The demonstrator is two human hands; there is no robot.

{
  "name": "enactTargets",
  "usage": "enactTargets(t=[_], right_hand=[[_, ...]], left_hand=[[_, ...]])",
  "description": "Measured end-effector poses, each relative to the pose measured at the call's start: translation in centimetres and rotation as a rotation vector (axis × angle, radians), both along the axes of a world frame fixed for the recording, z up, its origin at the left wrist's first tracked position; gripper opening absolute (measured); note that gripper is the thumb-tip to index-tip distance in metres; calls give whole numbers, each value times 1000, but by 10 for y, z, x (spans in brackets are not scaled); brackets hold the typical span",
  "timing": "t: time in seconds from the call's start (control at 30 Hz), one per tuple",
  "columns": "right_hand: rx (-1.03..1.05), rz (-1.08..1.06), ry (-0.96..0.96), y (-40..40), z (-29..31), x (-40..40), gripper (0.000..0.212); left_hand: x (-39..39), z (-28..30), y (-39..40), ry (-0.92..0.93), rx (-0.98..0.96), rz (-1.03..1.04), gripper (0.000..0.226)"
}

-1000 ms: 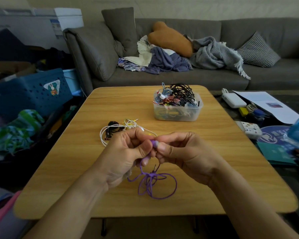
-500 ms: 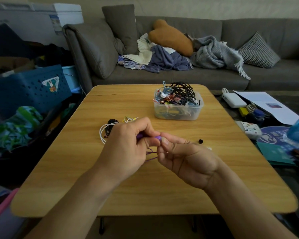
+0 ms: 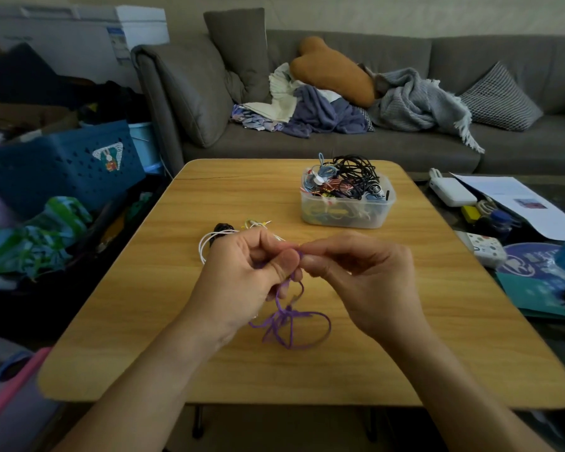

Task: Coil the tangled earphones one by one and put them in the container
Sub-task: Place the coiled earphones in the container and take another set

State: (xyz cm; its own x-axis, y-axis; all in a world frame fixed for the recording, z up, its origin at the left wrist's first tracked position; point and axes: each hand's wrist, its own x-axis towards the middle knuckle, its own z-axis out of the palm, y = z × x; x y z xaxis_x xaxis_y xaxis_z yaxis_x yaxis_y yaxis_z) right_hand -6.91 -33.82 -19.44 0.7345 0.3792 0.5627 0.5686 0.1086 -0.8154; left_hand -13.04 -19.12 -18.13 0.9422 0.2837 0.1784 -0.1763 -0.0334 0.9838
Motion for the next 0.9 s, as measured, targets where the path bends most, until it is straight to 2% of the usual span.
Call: enactTargets(t=[0.03,0.1,0.2,0.33,0.53,0.67,0.9], right_hand=[[-38,-16,-77,-1,-1,2,17],[-75,-21,-112,-2,-1,5,18],[-74,48,5,-4,-2,6,21],[-90,84,79,-7,-3,9,26],[-59,72,105,-8,-1,9,22],[0,86,186,-9,1,8,20],[-43,296,372,-21,5,11,18]], left_hand=[[-1,1,-2,32,-73,-14,13],[-1,1,-5,91,-198,-33,9],[0,-1,-7,125,-282,-48,18],[1,-1,-8,117,-309,-48,15],[2,-3,-9,118,-260,-70,24],[2,-3,-9,93,-235,-71,18],[3,-9,-8,33,-51,-5,4]])
